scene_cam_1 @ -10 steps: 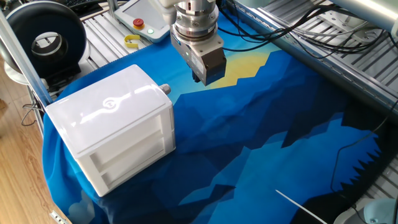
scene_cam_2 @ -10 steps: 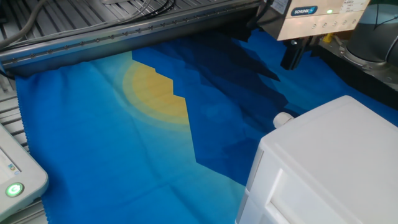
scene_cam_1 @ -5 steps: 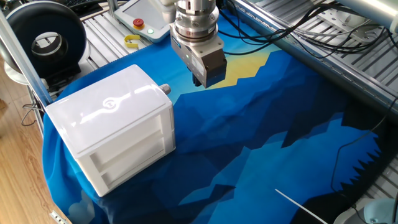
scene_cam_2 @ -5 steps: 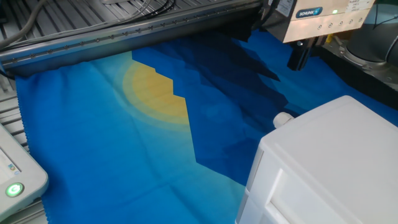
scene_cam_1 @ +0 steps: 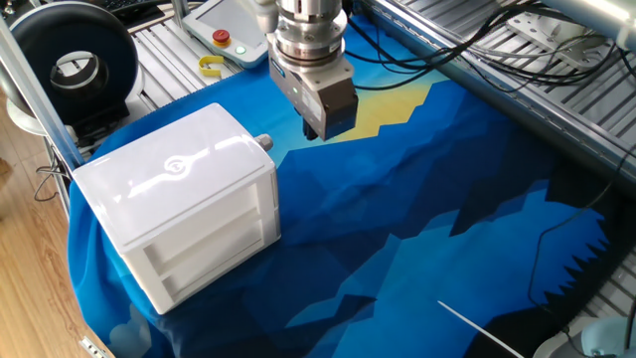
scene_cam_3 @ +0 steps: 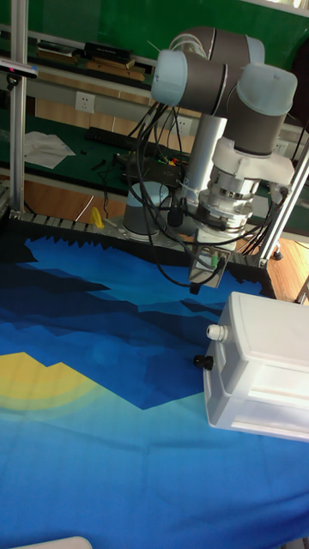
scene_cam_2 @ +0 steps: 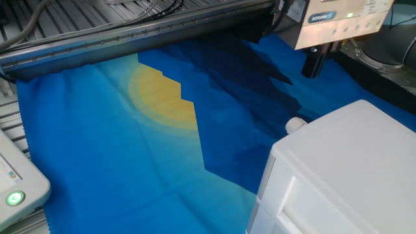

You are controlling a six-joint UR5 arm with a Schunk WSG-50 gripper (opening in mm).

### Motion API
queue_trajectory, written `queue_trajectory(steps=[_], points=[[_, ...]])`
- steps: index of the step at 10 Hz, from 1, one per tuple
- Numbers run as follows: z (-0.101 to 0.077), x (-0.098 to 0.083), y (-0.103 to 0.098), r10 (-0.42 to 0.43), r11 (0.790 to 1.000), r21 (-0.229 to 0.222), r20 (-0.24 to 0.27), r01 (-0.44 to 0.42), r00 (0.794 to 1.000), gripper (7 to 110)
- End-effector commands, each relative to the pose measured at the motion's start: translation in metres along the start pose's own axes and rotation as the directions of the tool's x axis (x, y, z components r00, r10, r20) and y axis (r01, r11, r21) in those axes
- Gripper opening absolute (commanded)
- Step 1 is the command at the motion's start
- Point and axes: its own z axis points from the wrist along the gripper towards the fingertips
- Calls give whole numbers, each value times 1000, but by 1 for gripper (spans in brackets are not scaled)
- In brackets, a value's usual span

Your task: Grasp the handle and open the drawer

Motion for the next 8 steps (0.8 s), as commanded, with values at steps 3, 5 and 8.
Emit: queue_trajectory(steps=[3,5,8], points=[[11,-9,-32,2,1000,4,28,-2,1000,7],[13,-7,-48,-10,1000,2,41,10,999,7],[9,10,-66,-18,1000,12,31,18,999,7]])
